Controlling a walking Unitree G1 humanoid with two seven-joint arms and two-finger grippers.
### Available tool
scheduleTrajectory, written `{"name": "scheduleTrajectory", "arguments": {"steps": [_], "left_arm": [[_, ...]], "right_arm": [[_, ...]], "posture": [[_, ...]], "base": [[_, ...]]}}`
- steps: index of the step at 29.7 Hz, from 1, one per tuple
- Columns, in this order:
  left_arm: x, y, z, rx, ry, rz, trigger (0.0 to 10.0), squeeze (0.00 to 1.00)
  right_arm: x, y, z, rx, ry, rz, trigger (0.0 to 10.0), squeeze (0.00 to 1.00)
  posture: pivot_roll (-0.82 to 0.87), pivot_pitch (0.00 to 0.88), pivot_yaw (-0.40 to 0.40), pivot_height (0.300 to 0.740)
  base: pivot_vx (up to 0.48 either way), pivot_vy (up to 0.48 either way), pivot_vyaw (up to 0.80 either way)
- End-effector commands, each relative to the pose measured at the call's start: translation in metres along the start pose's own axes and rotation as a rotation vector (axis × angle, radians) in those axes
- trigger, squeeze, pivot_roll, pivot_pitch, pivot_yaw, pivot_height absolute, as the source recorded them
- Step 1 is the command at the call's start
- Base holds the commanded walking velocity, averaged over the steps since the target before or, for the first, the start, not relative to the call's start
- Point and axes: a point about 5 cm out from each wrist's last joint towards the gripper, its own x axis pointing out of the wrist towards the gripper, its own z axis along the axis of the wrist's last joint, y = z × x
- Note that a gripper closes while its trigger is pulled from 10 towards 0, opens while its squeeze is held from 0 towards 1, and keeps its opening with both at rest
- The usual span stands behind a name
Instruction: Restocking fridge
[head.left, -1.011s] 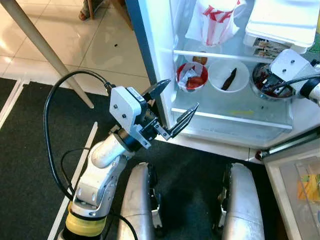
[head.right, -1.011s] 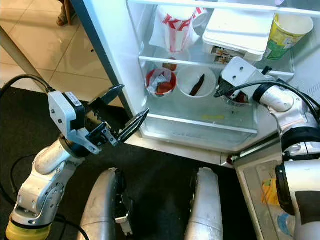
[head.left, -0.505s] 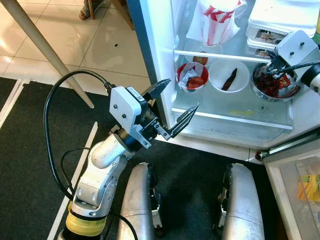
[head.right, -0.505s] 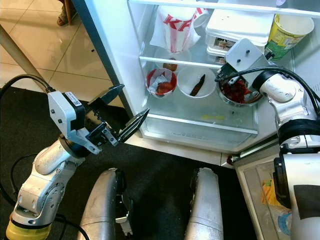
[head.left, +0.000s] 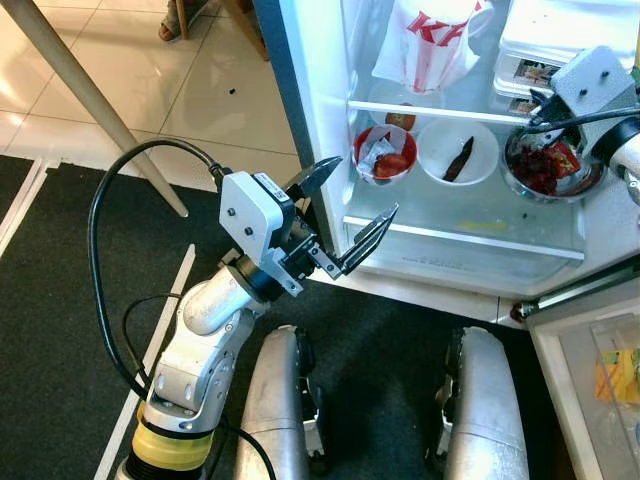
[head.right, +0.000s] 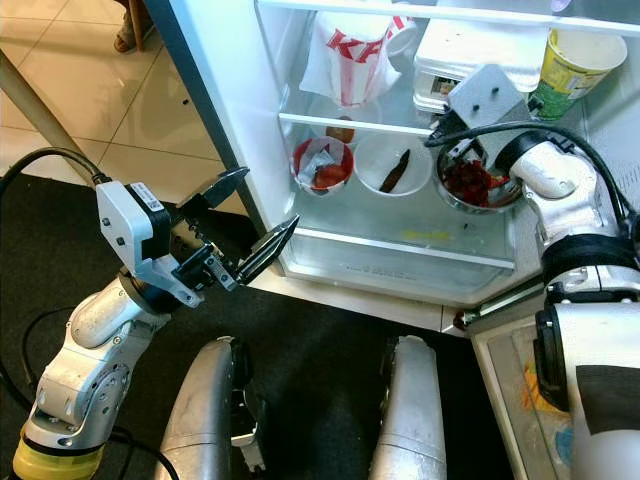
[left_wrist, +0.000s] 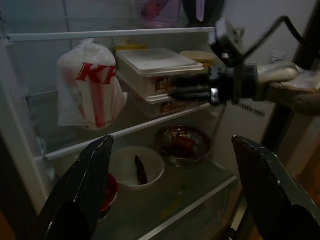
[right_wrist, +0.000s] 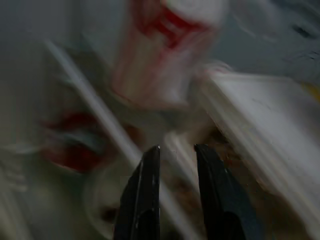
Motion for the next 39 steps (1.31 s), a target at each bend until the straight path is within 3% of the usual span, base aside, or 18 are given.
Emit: {"name": "scheduleTrajectory", "arguments": {"steps": [1,8,11,12,13,20,21,24,27,28,35,39], "left_arm": [[-0.006,-0.001,-0.009,-0.043,0.014,0.012,10.0,0.0],[-0.013,0.001,-0.022,-0.062,0.05,0.015,10.0,0.0],[-0.016,0.005,-0.027,-0.054,0.061,0.041,10.0,0.0],[-0.016,0.005,-0.027,-0.054,0.061,0.041,10.0,0.0],[-0.016,0.008,-0.028,-0.042,0.057,0.056,10.0,0.0],[-0.014,0.014,-0.027,-0.024,0.044,0.069,10.0,0.0],[-0.016,0.017,-0.028,-0.014,0.052,0.077,10.0,0.0],[-0.034,0.025,-0.045,-0.013,0.115,0.135,10.0,0.0],[-0.046,0.03,-0.059,-0.029,0.157,0.176,10.0,0.0],[-0.054,0.034,-0.069,-0.049,0.182,0.219,10.0,0.0],[-0.068,0.04,-0.086,-0.103,0.216,0.305,10.0,0.0],[-0.093,0.04,-0.117,-0.181,0.335,0.375,10.0,0.0]], "right_arm": [[-0.006,0.013,-0.013,0.099,-0.024,0.09,10.0,0.0],[-0.01,0.041,-0.035,0.226,-0.028,0.129,10.0,0.0],[-0.01,0.075,-0.056,0.298,0.021,0.172,10.0,0.0],[-0.01,0.075,-0.056,0.298,0.021,0.172,10.0,0.0],[-0.012,0.096,-0.066,0.331,0.038,0.207,10.0,0.0],[-0.017,0.128,-0.082,0.436,0.089,0.243,10.0,0.0],[-0.022,0.146,-0.091,0.453,0.132,0.263,10.0,0.0],[-0.037,0.182,-0.11,0.533,0.216,0.304,10.0,0.0],[-0.042,0.199,-0.118,0.588,0.265,0.301,10.0,0.0],[-0.045,0.213,-0.125,0.621,0.32,0.301,10.0,0.0],[-0.047,0.232,-0.128,0.698,0.356,0.315,10.0,0.0],[-0.051,0.248,-0.132,0.73,0.404,0.317,10.0,0.0]], "posture": [[0.06,0.276,0.09,0.58],[0.05,0.227,0.087,0.58],[0.05,0.202,0.081,0.58],[0.05,0.202,0.081,0.58],[0.04,0.195,0.079,0.58],[0.05,0.169,0.067,0.58],[0.05,0.159,0.056,0.58],[0.04,0.138,0.049,0.58],[0.02,0.107,0.041,0.58],[0.02,0.089,0.035,0.58],[0.02,0.062,0.03,0.59],[0.01,0.036,0.029,0.61]], "base": [[0.0,0.0,0.0],[0.0,0.0,0.0],[0.0,0.0,0.0],[0.0,0.0,0.0],[0.0,0.0,0.0],[0.0,0.0,0.0],[0.0,0.0,0.0],[0.0,0.0,0.0],[0.0,0.0,0.0],[0.0,0.0,0.0],[0.0,0.0,0.0],[0.0,0.0,0.0]]}}
